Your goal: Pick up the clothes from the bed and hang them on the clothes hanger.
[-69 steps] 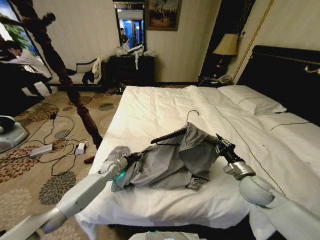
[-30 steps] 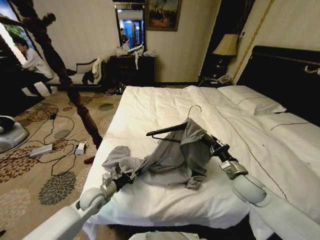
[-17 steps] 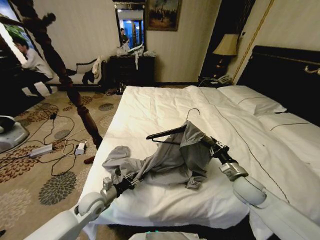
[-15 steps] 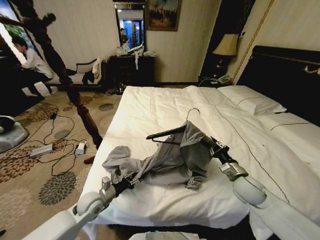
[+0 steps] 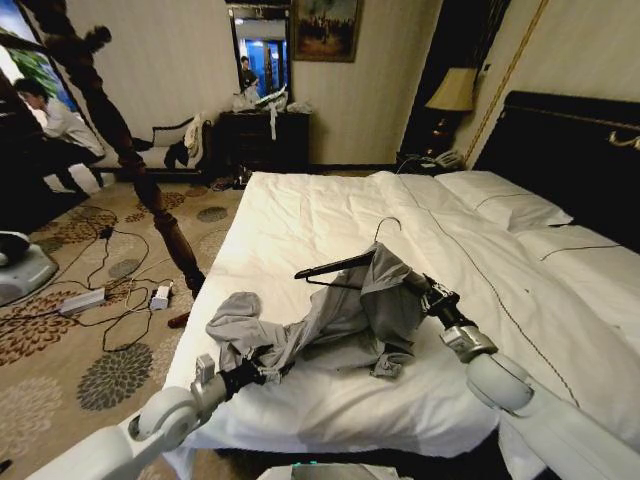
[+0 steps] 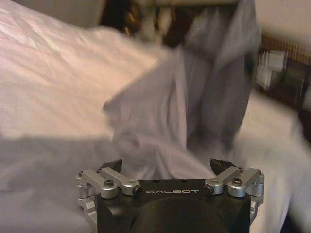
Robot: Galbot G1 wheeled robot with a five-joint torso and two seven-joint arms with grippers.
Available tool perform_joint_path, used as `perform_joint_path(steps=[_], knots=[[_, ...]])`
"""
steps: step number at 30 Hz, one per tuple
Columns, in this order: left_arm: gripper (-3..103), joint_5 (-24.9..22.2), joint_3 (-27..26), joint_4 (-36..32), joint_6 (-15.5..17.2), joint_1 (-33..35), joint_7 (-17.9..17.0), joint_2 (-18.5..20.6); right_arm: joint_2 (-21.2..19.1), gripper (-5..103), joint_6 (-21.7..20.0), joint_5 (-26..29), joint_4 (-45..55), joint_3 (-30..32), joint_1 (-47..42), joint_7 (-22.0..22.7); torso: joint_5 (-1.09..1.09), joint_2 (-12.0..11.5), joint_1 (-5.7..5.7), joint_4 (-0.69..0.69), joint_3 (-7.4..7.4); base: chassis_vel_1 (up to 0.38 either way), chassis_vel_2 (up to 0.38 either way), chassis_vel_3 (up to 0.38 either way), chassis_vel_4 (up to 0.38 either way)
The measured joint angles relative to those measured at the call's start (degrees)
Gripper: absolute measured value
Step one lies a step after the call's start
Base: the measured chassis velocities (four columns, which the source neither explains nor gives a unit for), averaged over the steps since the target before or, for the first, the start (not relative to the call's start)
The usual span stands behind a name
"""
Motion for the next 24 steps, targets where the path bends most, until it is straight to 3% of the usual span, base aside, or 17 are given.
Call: perform_joint_path(steps=[2,5,6,7,8,9,10,11,13,17,19,24], knots=[[100,-8.3,-0.7,-1.6,-0.8,-1.0,-1.3,-1.7,0.1,15,0.1,-0.3,-0.2,0.0,-0.1,0.0,0.01,0.0,0.00,-0.04,0.00,0.000,0.000,0.000,0.000],[100,-22.1,-2.4,-5.5,0.7,-1.3,-5.3,-3.3,0.3,15,0.1,-0.6,-0.2,0.1,-0.1,0.1,0.02,0.0,0.01,-0.02,0.00,0.000,0.000,0.000,0.000],[100,-22.1,-2.4,-5.5,0.7,-1.3,-5.3,-3.3,0.3,15,0.1,-0.6,-0.2,0.1,-0.1,0.1,0.02,0.0,0.01,-0.02,0.00,0.000,0.000,0.000,0.000],[100,-25.1,-3.1,-6.6,1.8,-1.3,-7.0,-3.9,0.3,15,0.1,-0.7,-0.2,0.2,-0.2,0.1,0.02,0.0,0.00,-0.01,0.00,0.000,0.000,0.000,0.000],[100,-23.9,-3.3,-6.6,2.3,-1.3,-7.6,-4.0,0.3,15,0.1,-0.7,-0.2,0.3,-0.3,0.1,0.02,0.0,0.00,-0.02,0.00,0.000,0.000,0.000,0.000],[100,-19.1,-3.3,-5.6,2.9,-1.3,-7.7,-3.9,0.3,15,0.1,-0.8,-0.2,0.4,-0.4,0.1,0.02,0.0,0.00,-0.03,-0.01,0.000,0.000,0.000,0.000],[100,-19.1,-3.3,-5.6,2.9,-1.3,-7.7,-3.9,0.3,15,0.1,-0.8,-0.2,0.4,-0.4,0.1,0.02,0.0,0.00,-0.03,-0.01,0.000,0.000,0.000,0.000],[100,-12.1,-3.0,-4.0,2.9,-1.2,-7.5,-3.5,0.3,15,0.2,-0.8,-0.1,0.4,-0.4,0.1,0.01,0.0,0.00,-0.03,0.00,0.000,0.000,0.000,0.000],[100,-3.8,-2.3,-2.5,2.4,-0.5,-6.5,-2.5,0.3,15,0.2,-0.9,-0.1,0.4,-0.4,0.1,0.01,0.0,0.01,-0.01,0.01,0.000,0.000,0.000,0.000],[100,-10.2,-2.1,-3.8,3.4,-0.9,-8.4,-3.6,0.3,15,0.2,-1.1,0.2,0.3,-0.3,0.1,0.02,0.0,0.00,0.01,0.00,0.000,0.000,0.000,0.000],[100,-15.0,-1.1,-3.1,4.0,-4.5,-10.3,-5.6,0.0,15,0.2,-1.1,0.4,0.3,-0.7,0.1,0.02,0.0,-0.01,-0.03,0.00,0.000,0.000,0.000,0.000],[100,-21.8,1.9,0.5,5.4,-12.6,-13.2,-9.1,-0.4,15,-0.1,-1.0,0.8,0.5,-0.9,0.1,0.03,0.0,0.00,-0.03,0.00,0.000,0.000,0.000,0.000]])
